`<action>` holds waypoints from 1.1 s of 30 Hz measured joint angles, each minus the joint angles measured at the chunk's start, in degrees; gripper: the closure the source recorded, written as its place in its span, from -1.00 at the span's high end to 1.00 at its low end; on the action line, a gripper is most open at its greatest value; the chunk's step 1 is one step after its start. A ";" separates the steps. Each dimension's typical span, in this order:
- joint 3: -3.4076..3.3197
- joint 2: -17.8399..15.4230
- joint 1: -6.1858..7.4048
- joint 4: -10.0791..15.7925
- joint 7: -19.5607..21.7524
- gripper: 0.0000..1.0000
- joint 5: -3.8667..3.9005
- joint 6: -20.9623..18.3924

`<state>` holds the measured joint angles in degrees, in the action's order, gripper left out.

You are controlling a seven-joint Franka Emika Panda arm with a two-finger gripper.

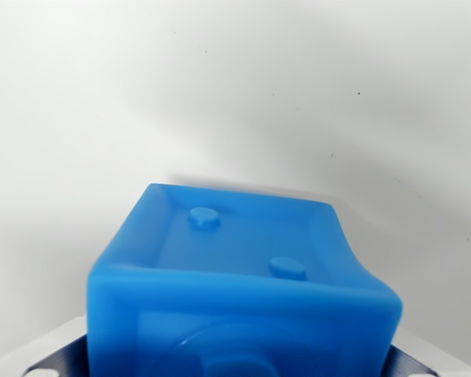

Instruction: Stack cube

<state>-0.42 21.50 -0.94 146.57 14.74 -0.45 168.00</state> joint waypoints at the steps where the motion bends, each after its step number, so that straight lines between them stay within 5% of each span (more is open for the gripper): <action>1: 0.00 -0.32 0.00 0.07 0.00 -1.00 0.00 -0.27; 33: -0.04 -14.78 0.01 2.25 0.00 -1.00 0.05 -12.22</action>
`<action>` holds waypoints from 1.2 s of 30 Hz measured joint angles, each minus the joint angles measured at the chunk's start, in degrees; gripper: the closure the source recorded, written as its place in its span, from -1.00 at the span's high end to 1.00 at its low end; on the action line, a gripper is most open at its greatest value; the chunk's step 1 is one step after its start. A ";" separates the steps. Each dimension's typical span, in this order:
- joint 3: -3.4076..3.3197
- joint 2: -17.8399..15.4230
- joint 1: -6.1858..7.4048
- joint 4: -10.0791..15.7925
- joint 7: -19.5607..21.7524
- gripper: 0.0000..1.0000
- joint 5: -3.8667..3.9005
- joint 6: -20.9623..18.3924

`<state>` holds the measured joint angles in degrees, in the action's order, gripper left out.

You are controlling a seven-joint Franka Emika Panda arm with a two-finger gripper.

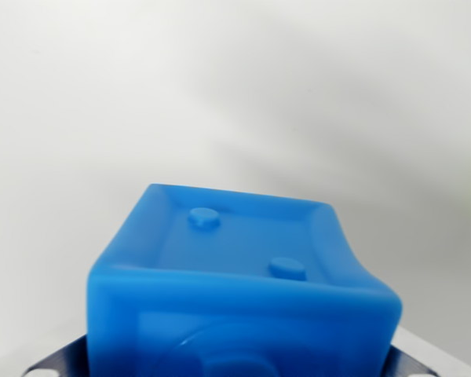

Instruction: Stack cube

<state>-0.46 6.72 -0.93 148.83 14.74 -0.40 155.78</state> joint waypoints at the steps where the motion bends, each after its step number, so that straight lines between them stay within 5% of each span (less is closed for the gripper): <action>1: 0.00 -0.60 0.00 0.01 0.00 -1.00 0.01 -0.56; 36: -2.20 -0.34 -3.50 -6.78 -6.59 -1.00 -0.03 -7.18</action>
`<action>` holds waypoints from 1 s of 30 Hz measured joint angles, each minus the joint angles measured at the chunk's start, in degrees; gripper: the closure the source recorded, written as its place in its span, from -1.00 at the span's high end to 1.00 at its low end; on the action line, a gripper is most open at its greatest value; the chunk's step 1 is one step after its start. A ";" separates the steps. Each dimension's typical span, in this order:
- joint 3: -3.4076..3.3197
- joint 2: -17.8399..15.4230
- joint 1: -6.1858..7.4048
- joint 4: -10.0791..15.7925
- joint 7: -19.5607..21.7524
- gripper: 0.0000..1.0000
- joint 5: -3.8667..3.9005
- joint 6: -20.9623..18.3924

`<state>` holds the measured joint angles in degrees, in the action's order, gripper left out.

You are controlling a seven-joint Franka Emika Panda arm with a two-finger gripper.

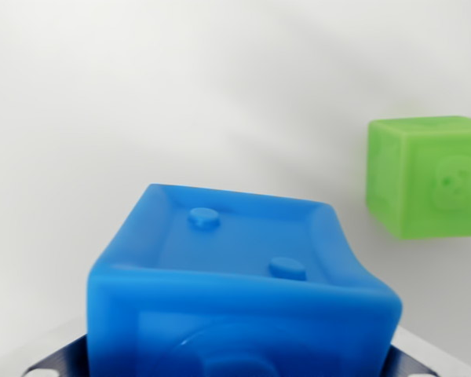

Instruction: Stack cube

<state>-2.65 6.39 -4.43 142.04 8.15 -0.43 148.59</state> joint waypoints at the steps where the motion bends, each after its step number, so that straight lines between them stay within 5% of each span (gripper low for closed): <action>1: -0.05 0.06 -0.13 -0.26 -0.22 -1.00 0.00 -0.18; 30: -1.08 2.18 -3.46 -7.71 -5.57 -1.00 -0.24 -5.54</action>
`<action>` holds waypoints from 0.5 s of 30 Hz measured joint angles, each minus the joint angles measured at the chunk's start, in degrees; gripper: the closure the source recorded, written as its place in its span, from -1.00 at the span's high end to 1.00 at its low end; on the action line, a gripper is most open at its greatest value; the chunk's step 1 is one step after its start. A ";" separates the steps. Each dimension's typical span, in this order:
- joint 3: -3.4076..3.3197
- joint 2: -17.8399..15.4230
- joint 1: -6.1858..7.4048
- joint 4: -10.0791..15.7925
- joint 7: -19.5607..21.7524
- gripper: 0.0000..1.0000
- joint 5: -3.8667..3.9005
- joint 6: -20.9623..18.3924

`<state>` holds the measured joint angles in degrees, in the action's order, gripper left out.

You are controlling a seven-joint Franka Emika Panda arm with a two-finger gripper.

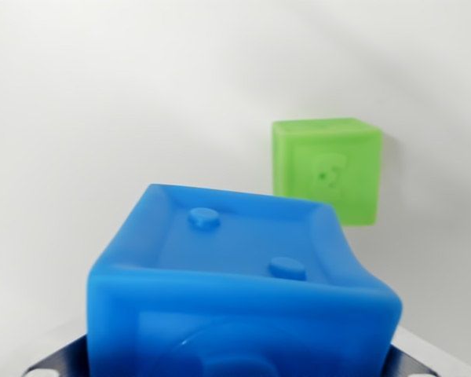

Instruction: Stack cube

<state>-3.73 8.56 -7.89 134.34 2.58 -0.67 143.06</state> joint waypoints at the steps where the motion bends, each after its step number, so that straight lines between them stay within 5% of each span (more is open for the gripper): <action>1: -0.02 0.10 -0.12 -0.30 -0.21 -1.00 -0.01 -0.20; 15: -0.31 1.44 -1.75 -4.29 -2.55 -1.00 -0.14 -2.86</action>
<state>-4.04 10.00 -9.63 130.05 0.03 -0.81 140.20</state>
